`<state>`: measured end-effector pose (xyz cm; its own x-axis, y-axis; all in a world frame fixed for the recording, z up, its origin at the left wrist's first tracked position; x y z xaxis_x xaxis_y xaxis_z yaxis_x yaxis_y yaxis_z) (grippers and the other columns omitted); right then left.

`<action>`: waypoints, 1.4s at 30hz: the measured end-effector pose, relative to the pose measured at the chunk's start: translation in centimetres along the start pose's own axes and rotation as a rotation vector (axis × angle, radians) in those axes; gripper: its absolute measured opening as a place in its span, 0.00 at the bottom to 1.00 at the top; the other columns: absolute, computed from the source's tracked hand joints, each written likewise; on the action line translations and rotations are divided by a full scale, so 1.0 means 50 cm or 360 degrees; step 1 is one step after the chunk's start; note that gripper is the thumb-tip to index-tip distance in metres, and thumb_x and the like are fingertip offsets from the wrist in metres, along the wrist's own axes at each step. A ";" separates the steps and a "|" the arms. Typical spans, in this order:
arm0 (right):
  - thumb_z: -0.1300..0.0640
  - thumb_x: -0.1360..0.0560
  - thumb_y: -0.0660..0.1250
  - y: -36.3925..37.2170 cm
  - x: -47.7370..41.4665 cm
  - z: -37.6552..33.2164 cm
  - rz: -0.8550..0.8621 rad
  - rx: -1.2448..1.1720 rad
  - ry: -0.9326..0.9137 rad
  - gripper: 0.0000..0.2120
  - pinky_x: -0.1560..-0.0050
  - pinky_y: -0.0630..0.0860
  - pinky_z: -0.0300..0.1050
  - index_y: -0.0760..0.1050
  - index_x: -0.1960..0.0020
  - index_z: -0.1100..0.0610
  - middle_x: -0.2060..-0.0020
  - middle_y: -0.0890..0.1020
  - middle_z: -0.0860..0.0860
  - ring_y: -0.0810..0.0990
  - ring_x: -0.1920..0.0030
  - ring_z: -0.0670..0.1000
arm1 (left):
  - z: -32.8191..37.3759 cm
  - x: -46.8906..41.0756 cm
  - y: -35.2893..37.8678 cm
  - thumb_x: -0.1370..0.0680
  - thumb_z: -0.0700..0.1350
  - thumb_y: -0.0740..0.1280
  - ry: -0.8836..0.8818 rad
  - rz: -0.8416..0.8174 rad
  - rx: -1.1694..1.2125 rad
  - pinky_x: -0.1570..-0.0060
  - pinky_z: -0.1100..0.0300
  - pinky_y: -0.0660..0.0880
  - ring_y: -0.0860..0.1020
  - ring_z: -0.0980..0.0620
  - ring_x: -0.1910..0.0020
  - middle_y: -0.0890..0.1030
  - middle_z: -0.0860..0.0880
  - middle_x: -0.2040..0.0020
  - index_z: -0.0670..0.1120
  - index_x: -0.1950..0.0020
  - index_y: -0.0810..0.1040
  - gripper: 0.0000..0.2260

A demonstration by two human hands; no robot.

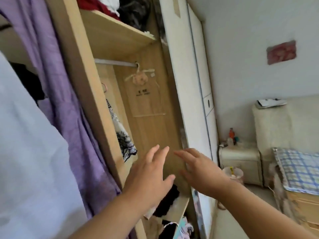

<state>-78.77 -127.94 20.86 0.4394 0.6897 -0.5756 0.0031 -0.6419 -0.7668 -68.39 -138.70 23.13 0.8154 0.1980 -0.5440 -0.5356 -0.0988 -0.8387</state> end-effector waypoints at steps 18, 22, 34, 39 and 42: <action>0.47 0.26 0.66 -0.036 -0.609 -0.135 0.0126 -0.0643 -0.0810 0.25 0.44 0.66 0.37 0.66 0.30 0.47 0.36 0.73 0.50 0.74 0.39 0.50 | -0.149 -0.269 -0.368 0.27 0.45 0.69 -0.0399 0.1104 -0.0899 0.30 0.60 0.43 0.45 0.50 0.24 0.48 0.47 0.22 0.54 0.25 0.60 0.33; 0.48 0.25 0.66 -0.033 -0.723 -0.176 0.0056 -0.0863 -0.0841 0.25 0.43 0.69 0.40 0.67 0.30 0.52 0.37 0.76 0.53 0.75 0.40 0.53 | -0.161 -0.301 -0.400 0.26 0.38 0.67 -0.0581 0.1404 -0.0846 0.39 0.81 0.36 0.47 0.48 0.24 0.47 0.41 0.22 0.47 0.22 0.52 0.36; 0.55 0.22 0.60 0.025 -0.913 -0.295 -0.0101 -0.1018 -0.0766 0.15 0.48 0.74 0.47 0.74 0.41 0.64 0.44 0.79 0.61 0.77 0.44 0.61 | -0.174 -0.299 -0.398 0.32 0.40 0.69 -0.0856 0.1721 -0.0910 0.53 0.88 0.51 0.63 0.65 0.54 0.68 0.55 0.47 0.46 0.28 0.62 0.34; 0.56 0.24 0.62 0.039 -0.965 -0.312 -0.0261 -0.0840 -0.0703 0.11 0.69 0.65 0.41 0.71 0.62 0.62 0.66 0.76 0.55 0.73 0.65 0.55 | -0.178 -0.296 -0.396 0.31 0.44 0.68 -0.0952 0.1692 -0.0946 0.45 0.73 0.59 0.68 0.60 0.43 0.71 0.52 0.36 0.48 0.25 0.58 0.36; 0.62 0.27 0.65 0.034 -0.983 -0.306 -0.0252 -0.0721 -0.0627 0.13 0.73 0.64 0.40 0.67 0.68 0.59 0.71 0.71 0.53 0.69 0.71 0.50 | -0.174 -0.295 -0.392 0.31 0.46 0.67 -0.0954 0.1708 -0.0957 0.43 0.70 0.59 0.66 0.63 0.43 0.71 0.53 0.34 0.51 0.24 0.56 0.37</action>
<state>-86.63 -168.03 52.20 0.0379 0.8045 -0.5927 0.4602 -0.5405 -0.7043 -67.99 -148.15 47.38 -0.2378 0.1289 -0.9627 -0.5358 -0.8441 0.0194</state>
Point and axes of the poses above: each hand's wrist, its own x-axis away from the middle knuckle, its own y-axis out of the palm, z = x × y, the point moved 5 cm from there along -x, towards the middle knuckle
